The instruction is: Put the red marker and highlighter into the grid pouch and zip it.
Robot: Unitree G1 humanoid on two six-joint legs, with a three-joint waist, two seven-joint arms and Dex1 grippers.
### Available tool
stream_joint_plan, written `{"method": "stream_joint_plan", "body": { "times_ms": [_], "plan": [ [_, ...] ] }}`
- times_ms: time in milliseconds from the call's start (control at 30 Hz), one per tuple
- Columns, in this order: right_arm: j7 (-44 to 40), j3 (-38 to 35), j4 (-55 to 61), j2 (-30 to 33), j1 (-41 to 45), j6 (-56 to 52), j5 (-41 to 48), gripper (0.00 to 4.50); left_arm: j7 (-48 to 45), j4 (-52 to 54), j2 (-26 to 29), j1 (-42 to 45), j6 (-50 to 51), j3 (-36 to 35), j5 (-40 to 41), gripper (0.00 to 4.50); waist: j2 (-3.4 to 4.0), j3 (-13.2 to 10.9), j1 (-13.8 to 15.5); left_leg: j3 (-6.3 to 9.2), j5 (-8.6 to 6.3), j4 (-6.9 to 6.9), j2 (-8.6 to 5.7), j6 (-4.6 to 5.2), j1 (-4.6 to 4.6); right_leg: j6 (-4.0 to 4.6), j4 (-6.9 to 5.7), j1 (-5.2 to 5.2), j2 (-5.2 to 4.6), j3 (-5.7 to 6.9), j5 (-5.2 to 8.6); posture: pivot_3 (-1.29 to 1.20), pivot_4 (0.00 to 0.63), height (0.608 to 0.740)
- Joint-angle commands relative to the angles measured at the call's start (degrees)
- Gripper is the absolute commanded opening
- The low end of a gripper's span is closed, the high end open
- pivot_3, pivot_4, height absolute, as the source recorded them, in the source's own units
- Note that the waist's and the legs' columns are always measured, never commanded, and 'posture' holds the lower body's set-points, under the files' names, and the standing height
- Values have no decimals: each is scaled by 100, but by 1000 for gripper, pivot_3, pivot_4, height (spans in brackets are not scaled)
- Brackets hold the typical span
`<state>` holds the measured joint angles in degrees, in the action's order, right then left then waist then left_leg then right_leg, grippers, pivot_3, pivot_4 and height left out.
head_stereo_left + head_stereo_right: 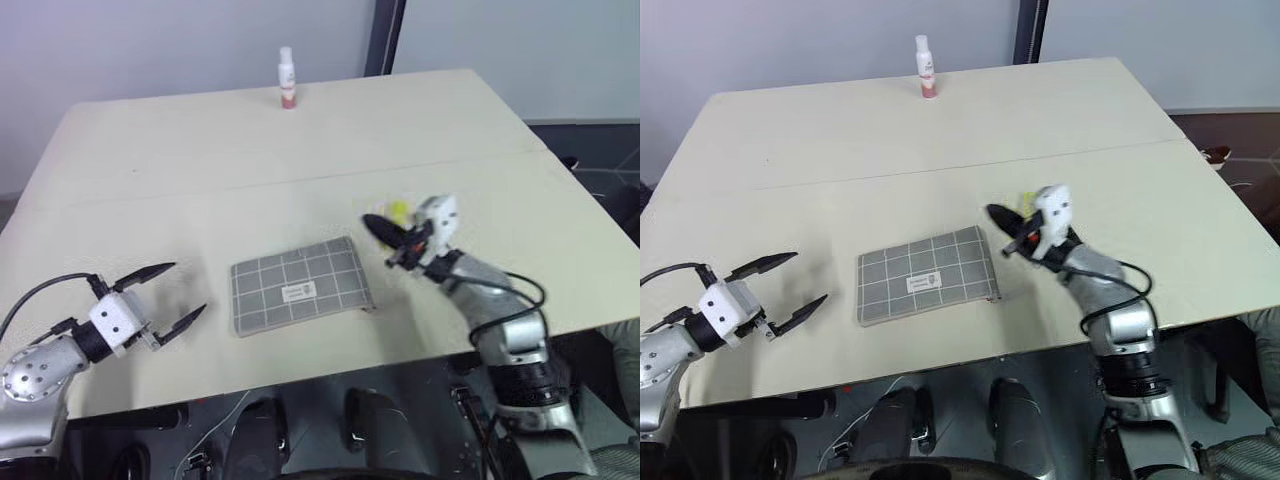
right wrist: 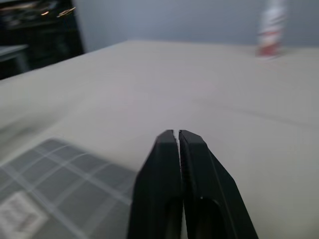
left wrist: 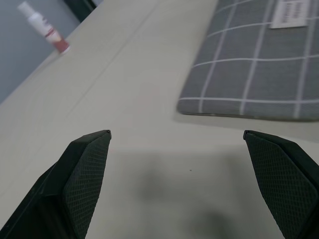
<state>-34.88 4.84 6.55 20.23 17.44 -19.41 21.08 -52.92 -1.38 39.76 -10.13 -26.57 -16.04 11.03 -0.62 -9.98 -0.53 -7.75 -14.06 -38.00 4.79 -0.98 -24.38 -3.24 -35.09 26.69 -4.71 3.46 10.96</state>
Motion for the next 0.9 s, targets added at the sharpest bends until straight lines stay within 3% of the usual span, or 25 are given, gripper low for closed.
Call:
{"method": "stream_joint_plan", "body": {
  "times_ms": [33,300,500,733,833,867,900],
  "plan": [
    [-166,444,80,256,-236,270,-606,73,-35,-112,134,30,-599,236,-340,4500,-4,2,9,-3,-4,0,-5,6,-8,0,8,7,-8,1,0,0,150,740],
    [-211,1008,-635,587,-265,979,-1762,73,244,-725,164,512,-1854,826,-1079,4500,-11,8,-29,-28,-10,-1,-8,17,-2,-2,1,0,-23,35,0,0,150,740],
    [-275,896,-489,457,-323,968,-1636,73,777,-1171,-171,1226,-2329,1389,-1658,4500,-9,21,-4,-19,-6,-1,5,11,4,-2,-2,-12,-7,50,0,0,150,740],
    [-167,837,-471,434,-301,956,-1738,73,712,-1358,-153,1400,-2623,2077,-1572,4500,-17,29,-18,-21,0,-3,4,20,4,1,-2,-15,-8,50,-2,0,150,740],
    [-94,816,-419,395,-284,924,-1739,0,642,-1312,-87,1360,-2627,2254,-1403,3179,-17,29,-20,-21,0,-3,4,20,4,1,-2,-14,-8,49,-2,0,150,740],
    [-74,808,-405,379,-279,908,-1731,0,654,-1318,-69,1358,-2631,2274,-1386,2479,-17,29,-20,-21,0,-3,5,20,4,1,-1,-14,-8,50,-2,0,150,740],
    [-64,807,-398,373,-275,899,-1730,0,665,-1321,-42,1357,-2656,2290,-1379,2155,-17,29,-20,-20,0,-3,5,19,4,0,-2,-13,-8,49,-1,0,150,740]
  ]
}}
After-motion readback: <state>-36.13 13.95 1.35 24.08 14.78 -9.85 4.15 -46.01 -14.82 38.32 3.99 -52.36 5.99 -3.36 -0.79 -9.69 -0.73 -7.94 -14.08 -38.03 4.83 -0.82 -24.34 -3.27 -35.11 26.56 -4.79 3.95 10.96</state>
